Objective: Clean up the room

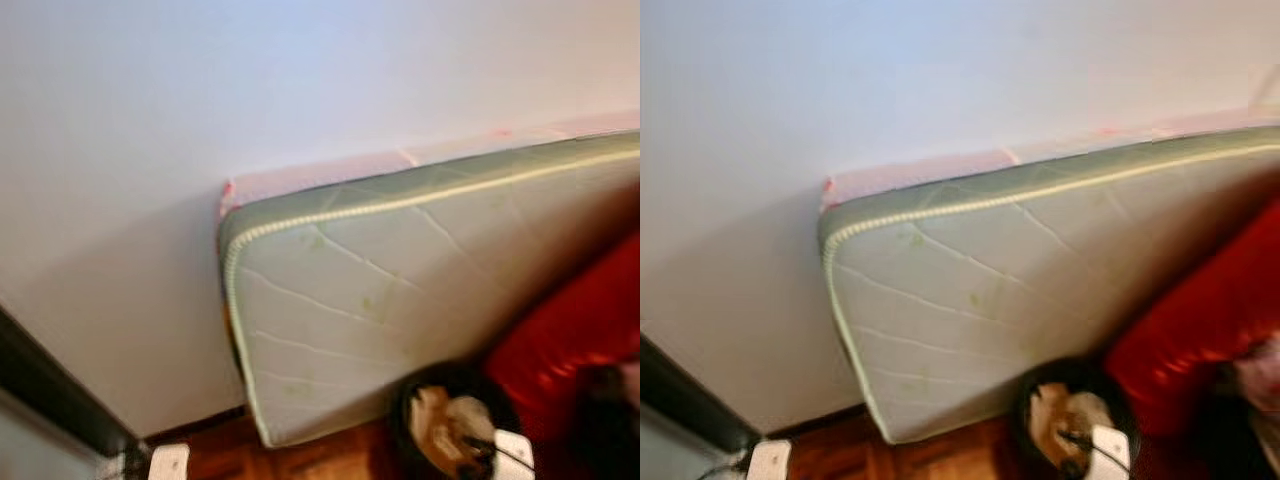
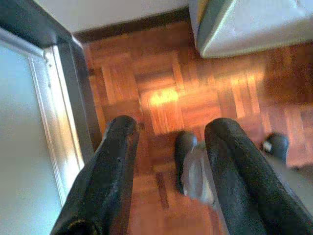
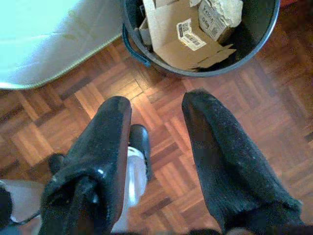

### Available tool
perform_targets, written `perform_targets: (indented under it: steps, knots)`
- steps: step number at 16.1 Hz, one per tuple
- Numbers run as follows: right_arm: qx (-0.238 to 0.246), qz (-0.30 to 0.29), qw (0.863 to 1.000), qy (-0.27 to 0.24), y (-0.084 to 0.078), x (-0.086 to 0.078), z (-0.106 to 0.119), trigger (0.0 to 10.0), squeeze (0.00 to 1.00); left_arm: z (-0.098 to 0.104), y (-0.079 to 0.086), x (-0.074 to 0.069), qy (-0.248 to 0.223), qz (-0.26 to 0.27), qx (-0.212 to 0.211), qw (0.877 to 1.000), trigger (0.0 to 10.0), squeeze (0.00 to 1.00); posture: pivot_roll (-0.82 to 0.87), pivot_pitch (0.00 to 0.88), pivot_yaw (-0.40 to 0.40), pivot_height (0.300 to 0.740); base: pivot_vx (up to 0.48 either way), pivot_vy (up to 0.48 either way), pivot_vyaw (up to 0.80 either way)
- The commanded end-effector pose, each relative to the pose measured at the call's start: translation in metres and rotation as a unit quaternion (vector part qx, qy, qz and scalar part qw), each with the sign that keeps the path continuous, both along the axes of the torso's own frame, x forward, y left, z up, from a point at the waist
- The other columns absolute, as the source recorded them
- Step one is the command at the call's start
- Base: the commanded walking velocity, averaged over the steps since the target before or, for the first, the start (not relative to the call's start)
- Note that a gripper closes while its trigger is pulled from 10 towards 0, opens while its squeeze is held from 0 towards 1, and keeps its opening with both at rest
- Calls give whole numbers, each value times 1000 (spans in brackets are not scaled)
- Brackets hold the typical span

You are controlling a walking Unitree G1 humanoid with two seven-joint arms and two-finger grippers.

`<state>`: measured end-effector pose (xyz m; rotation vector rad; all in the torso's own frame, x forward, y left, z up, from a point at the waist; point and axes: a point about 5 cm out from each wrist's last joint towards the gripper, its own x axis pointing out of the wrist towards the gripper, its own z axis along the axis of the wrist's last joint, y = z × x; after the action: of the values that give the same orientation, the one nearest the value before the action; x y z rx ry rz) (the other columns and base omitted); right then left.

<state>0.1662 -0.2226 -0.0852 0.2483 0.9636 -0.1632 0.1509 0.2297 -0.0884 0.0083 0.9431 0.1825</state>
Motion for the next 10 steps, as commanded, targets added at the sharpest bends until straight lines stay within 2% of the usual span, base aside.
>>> perform_targets:
  steps: [1,4,8,10]
  knots:
    - [-9,-4,1000,8,-8,-5,-1,10000,0,0,-6,5,1,-8,-2,1000,10000,0,36,17,-5,740,0,0,-738]
    - [-7,-21,1000,1,-8,-5,0,10000,0,2,0,5,2,-20,6,1000,10000,0,22,12,2,740,0,-91,-735]
    - [-8,-30,999,-9,-6,-1,1,10000,0,6,22,0,3,-10,14,1000,10000,0,24,33,3,740,0,-361,0]
    - [-7,-31,999,-6,-5,-1,1,10000,0,4,19,-2,4,-11,12,1000,10000,0,26,37,-1,740,0,-360,0]
